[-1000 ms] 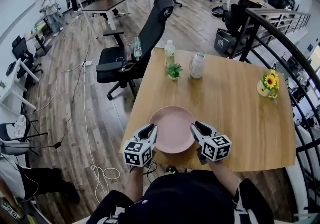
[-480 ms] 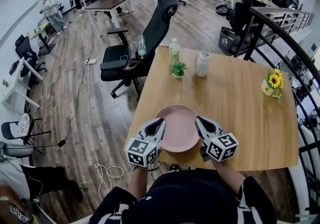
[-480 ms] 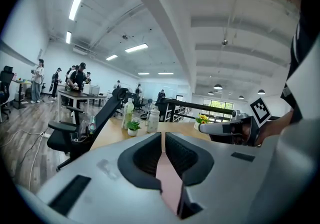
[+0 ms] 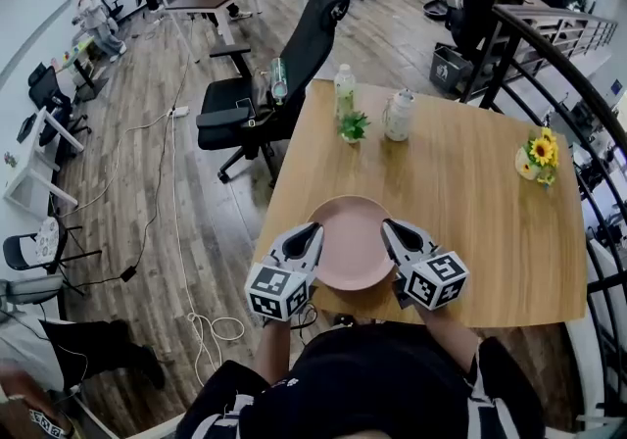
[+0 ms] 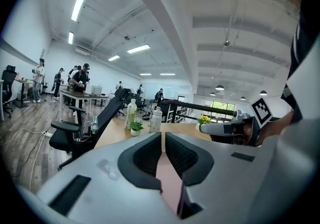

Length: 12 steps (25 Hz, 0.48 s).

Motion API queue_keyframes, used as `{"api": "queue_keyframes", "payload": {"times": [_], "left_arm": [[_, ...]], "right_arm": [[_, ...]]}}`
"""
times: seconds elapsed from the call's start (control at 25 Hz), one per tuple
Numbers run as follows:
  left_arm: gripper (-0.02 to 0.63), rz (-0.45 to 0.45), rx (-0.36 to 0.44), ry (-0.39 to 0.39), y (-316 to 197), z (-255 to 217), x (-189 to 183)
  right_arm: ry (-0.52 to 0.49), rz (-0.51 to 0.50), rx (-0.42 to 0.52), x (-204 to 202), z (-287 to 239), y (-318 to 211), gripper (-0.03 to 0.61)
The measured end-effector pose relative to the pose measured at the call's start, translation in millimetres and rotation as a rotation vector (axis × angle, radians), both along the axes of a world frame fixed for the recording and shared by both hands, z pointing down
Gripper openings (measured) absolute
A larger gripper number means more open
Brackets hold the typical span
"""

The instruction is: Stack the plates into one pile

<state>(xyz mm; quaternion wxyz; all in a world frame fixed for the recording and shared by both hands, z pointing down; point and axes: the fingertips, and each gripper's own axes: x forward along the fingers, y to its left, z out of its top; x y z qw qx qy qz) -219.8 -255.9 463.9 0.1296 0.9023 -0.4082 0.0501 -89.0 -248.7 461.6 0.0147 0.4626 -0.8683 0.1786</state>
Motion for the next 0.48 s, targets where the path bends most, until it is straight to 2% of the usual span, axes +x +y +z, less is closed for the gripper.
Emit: {"api": "queue_keyframes", "payload": {"times": [0.48], "left_arm": [[0.032,-0.010,0.005,0.012,4.8,-0.3,-6.0]], "right_arm": [[0.002,0.001,0.004,-3.1,-4.1,5.3,0.002]]}}
